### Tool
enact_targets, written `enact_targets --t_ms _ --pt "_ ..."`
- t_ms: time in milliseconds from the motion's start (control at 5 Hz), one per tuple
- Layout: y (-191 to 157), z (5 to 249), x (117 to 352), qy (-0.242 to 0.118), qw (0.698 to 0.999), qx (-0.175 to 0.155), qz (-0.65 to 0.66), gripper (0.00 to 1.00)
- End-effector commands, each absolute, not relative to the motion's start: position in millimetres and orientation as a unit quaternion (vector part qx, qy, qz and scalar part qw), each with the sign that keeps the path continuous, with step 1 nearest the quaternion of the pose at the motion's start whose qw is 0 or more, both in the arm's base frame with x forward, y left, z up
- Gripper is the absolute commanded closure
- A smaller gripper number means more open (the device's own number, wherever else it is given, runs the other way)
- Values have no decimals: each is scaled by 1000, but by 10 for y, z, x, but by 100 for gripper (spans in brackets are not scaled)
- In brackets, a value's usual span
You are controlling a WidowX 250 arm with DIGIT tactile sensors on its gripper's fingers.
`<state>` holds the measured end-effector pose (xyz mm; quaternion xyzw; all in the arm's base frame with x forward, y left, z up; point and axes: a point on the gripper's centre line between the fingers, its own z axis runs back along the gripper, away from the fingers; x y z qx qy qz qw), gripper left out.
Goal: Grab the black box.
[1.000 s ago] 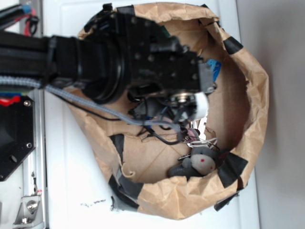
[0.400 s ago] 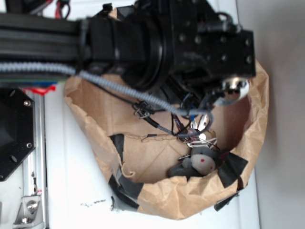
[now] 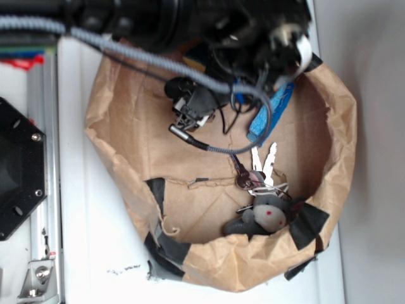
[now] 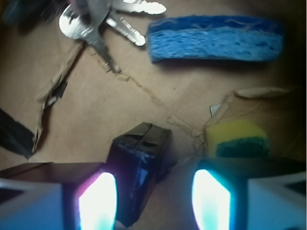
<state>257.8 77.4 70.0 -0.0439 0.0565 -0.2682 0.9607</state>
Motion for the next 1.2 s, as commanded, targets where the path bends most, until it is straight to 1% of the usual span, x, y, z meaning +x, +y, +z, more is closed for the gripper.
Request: enact_targets --t_ms 0,400,600,800,1000 --pt "743 784 2584 32 965 -32 -260 0" --pt "743 784 2584 32 965 -32 -260 0" --pt "620 819 2443 15 967 -51 -248 0" --pt "537 756 2514 -23 975 -68 -210 0" --pt "504 526 2656 -59 983 -45 -170 0"
